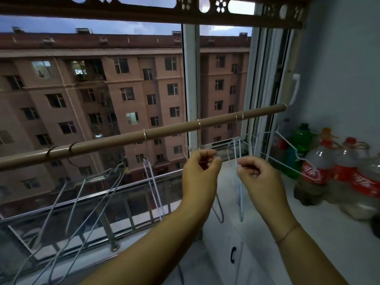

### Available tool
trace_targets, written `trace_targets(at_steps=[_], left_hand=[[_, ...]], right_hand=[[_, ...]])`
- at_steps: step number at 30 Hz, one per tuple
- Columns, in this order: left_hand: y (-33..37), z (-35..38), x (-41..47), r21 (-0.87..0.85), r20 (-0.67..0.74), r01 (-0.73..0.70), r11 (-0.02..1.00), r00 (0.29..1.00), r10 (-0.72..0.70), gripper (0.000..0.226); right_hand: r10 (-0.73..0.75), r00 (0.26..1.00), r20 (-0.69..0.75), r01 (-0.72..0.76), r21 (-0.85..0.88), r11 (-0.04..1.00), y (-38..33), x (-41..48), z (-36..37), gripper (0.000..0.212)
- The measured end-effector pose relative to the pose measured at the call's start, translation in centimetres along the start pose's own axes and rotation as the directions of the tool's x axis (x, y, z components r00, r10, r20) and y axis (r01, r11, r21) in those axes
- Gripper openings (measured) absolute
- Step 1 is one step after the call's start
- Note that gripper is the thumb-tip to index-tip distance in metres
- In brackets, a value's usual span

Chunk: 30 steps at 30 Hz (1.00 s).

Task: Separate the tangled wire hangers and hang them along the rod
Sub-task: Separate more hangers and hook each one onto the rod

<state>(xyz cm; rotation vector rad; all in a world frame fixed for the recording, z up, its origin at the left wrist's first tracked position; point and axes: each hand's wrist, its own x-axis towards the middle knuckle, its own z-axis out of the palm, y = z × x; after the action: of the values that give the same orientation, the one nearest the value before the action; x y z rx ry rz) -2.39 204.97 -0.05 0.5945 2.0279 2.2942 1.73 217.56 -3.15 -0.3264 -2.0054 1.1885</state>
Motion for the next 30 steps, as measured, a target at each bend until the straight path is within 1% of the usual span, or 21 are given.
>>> trace_targets(at_steps=[3, 5, 7, 9, 12, 15, 17, 22, 26, 30], left_hand=[[-0.8, 2.8, 1.1, 0.048, 0.036, 0.042, 0.998, 0.998, -0.044, 0.02], [-1.2, 4.6, 1.9, 0.061, 0.042, 0.076, 0.995, 0.996, -0.079, 0.023], [-1.6, 6.1, 2.9, 0.084, 0.002, 0.118, 0.989, 0.993, -0.119, 0.029], [-2.1, 7.2, 3.8, 0.099, -0.052, 0.192, 0.976, 0.981, -0.188, 0.038], [-2.5, 8.0, 5.0, 0.13, -0.104, 0.291, 0.948, 0.955, -0.279, 0.036], [-2.8, 8.2, 5.8, 0.108, -0.13, 0.379, 0.919, 0.922, -0.365, 0.028], [-3.0, 8.1, 6.3, 0.1, -0.133, 0.392, 0.915, 0.916, -0.378, 0.022], [-3.2, 8.1, 7.1, 0.124, -0.092, 0.365, 0.923, 0.93, -0.356, 0.018], [-3.0, 8.2, 7.4, 0.113, -0.112, 0.332, 0.937, 0.941, -0.32, 0.014], [-2.4, 7.8, 7.8, 0.065, -0.139, 0.328, 0.943, 0.938, -0.316, 0.016]], right_hand=[[0.033, 0.998, 0.053, -0.031, -0.033, 0.999, 1.4, 1.7, -0.4, 0.016], [0.009, 0.994, 0.111, -0.001, -0.069, 0.998, 2.0, 2.5, -0.5, 0.015], [-0.025, 0.989, 0.145, 0.039, -0.095, 0.995, 2.7, 3.3, -0.7, 0.016], [-0.032, 0.982, 0.185, 0.053, -0.108, 0.993, 3.4, 4.0, -1.1, 0.021], [-0.038, 0.968, 0.25, 0.076, -0.145, 0.987, 4.2, 4.9, -1.4, 0.022], [-0.055, 0.951, 0.304, 0.11, -0.166, 0.98, 4.4, 5.3, -1.6, 0.018], [-0.063, 0.944, 0.324, 0.129, -0.186, 0.974, 4.5, 5.5, -1.6, 0.017], [-0.06, 0.945, 0.322, 0.16, -0.294, 0.942, 5.3, 5.9, -1.5, 0.02], [0.01, 0.952, 0.305, 0.088, -0.304, 0.949, 6.3, 6.6, -2.0, 0.028], [0.033, 0.959, 0.282, 0.049, -0.276, 0.96, 6.9, 7.0, -2.4, 0.034]])
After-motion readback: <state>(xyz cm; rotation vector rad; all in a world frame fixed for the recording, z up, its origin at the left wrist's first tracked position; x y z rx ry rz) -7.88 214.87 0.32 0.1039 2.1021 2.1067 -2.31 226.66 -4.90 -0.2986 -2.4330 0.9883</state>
